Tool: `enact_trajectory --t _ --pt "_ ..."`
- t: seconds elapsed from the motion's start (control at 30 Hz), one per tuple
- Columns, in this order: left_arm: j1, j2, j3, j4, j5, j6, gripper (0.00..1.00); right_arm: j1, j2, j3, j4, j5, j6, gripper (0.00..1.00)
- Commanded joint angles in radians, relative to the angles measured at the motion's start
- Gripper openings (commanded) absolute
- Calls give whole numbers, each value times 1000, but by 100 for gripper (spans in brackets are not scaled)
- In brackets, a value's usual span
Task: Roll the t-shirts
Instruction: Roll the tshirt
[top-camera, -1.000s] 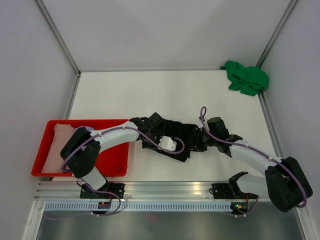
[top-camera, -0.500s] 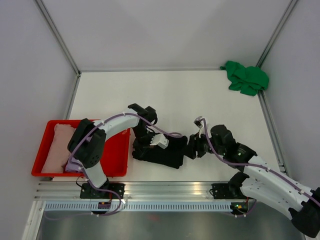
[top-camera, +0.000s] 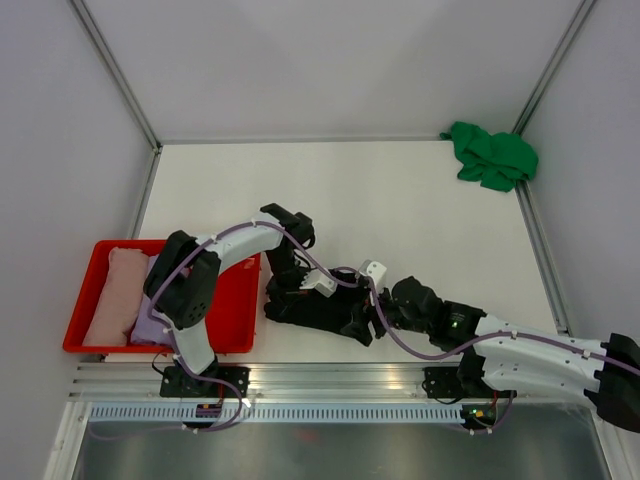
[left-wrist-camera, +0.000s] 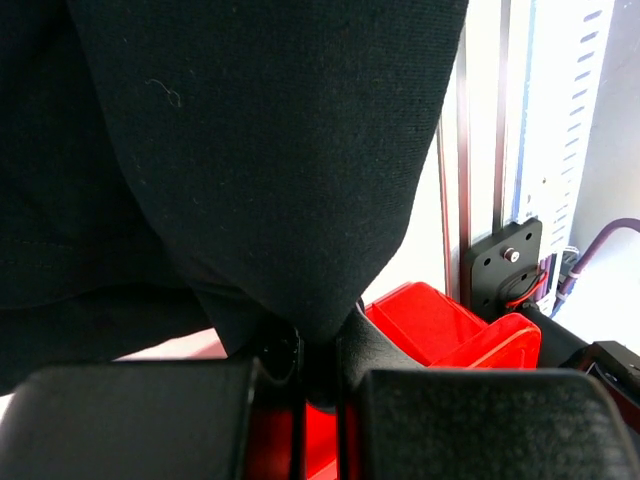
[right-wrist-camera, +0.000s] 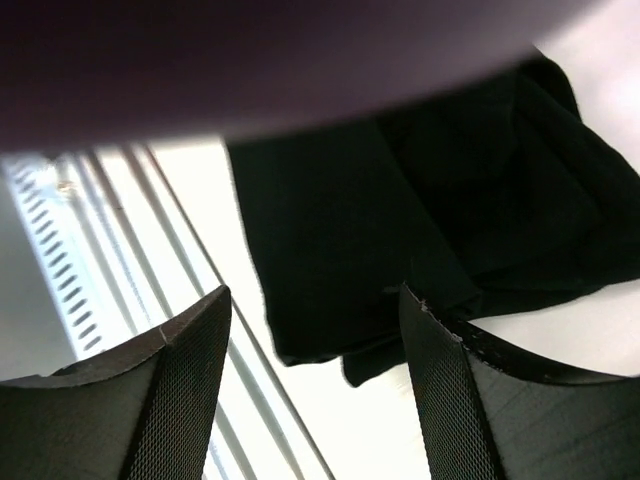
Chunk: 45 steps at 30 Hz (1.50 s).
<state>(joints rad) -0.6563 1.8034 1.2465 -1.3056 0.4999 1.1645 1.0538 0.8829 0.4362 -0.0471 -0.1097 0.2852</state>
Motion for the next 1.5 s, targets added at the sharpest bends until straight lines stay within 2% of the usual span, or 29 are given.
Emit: enact_trajectory --t 0.0,0.1,0.3,0.57,0.77,0.83,0.87,0.9,0.93,1.0,1.03,1.07,1.17,1.27,1.4,1.47 --pt "9 4 27 -32 65 77 2 17 42 -33 110 77 -18 73" --pt "11 10 28 -32 62 84 2 31 102 -24 115 166 -9 74" --pt "27 13 30 -31 63 87 2 60 151 -62 168 131 -9 72" --pt "46 22 25 -30 55 96 2 87 67 -113 144 131 17 73" --pt "46 24 34 -32 55 95 2 107 157 -93 190 154 26 71" --pt "46 22 33 -34 57 93 2 110 195 -80 179 165 35 61" --pt "46 20 31 -35 57 95 2 110 205 -70 170 169 40 52" --pt "46 19 30 -37 55 95 2 112 208 -65 152 182 49 30" --pt "46 16 27 -37 52 93 3 110 208 -59 142 179 57 23" --pt "46 13 25 -37 49 86 11 110 188 -57 127 157 83 10" --pt "46 13 30 -37 46 81 23 112 177 -60 124 153 94 6" --pt "46 13 33 -37 42 74 29 110 166 -62 119 145 130 2" --pt "47 7 47 -40 25 49 50 101 122 -74 98 114 199 0" --pt "69 -22 62 -50 43 34 57 65 81 -123 113 -3 327 0" --pt "86 -56 65 -49 71 2 60 9 5 -215 200 -96 520 0" --pt "87 -79 68 -49 92 -14 61 -20 -18 -249 201 -116 563 0"
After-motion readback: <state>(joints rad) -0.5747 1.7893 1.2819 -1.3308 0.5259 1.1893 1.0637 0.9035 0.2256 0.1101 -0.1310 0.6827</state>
